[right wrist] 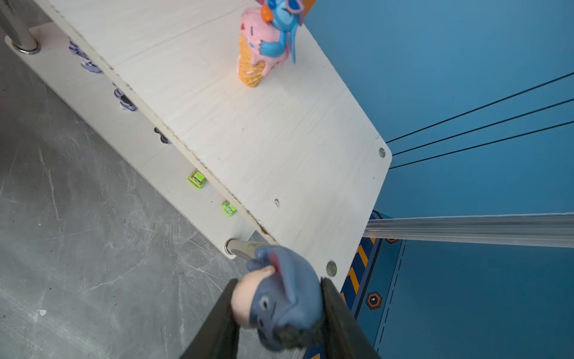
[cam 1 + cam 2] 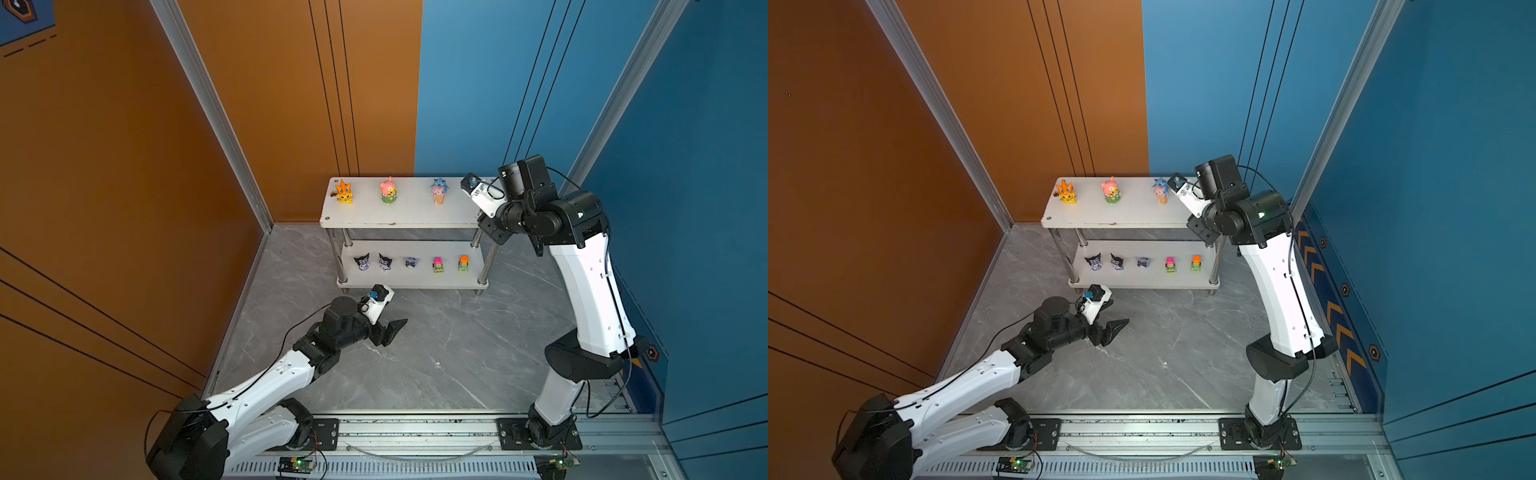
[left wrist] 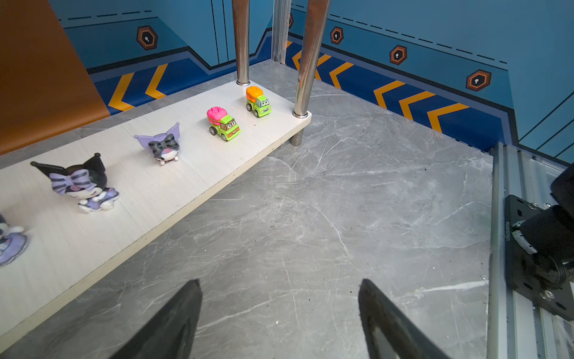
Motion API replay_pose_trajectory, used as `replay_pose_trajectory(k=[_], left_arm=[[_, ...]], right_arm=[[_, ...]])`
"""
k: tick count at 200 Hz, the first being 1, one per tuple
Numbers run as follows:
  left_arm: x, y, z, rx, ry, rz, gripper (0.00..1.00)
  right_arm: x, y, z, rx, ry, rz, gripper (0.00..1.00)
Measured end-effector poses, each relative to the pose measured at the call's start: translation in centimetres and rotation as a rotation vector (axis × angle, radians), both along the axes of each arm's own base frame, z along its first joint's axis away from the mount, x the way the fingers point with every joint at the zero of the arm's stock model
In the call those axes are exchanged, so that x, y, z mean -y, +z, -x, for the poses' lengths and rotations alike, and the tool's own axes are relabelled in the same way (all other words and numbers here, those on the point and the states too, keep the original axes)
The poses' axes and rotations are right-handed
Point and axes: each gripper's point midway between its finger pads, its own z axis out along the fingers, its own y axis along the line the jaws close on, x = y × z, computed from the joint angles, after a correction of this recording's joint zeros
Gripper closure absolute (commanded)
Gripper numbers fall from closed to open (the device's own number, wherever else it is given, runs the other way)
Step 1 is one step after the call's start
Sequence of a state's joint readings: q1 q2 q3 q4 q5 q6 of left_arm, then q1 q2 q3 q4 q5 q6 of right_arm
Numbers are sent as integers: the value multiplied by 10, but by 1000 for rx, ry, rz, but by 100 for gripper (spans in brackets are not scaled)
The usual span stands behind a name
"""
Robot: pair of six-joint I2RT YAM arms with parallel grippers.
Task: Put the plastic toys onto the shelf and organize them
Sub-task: 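Carry the donkey with the right gripper over the top shelf's far end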
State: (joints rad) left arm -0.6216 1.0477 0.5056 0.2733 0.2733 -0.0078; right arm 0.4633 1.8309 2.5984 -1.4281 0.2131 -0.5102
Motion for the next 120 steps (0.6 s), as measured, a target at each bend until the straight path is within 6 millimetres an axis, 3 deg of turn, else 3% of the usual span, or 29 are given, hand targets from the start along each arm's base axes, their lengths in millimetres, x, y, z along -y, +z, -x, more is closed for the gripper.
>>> replay_pose_trajectory(k=[47, 98, 120], left_arm=[[0, -2, -1, -6, 1, -4, 20], [0, -11, -5, -31, 5, -19, 20], [0, -10, -7, -29, 6, -15, 21]], right_arm=[[5, -19, -38, -27, -22, -11, 71], [2, 8, -54, 90, -22, -68, 71], [3, 8, -58, 94, -26, -69, 71]])
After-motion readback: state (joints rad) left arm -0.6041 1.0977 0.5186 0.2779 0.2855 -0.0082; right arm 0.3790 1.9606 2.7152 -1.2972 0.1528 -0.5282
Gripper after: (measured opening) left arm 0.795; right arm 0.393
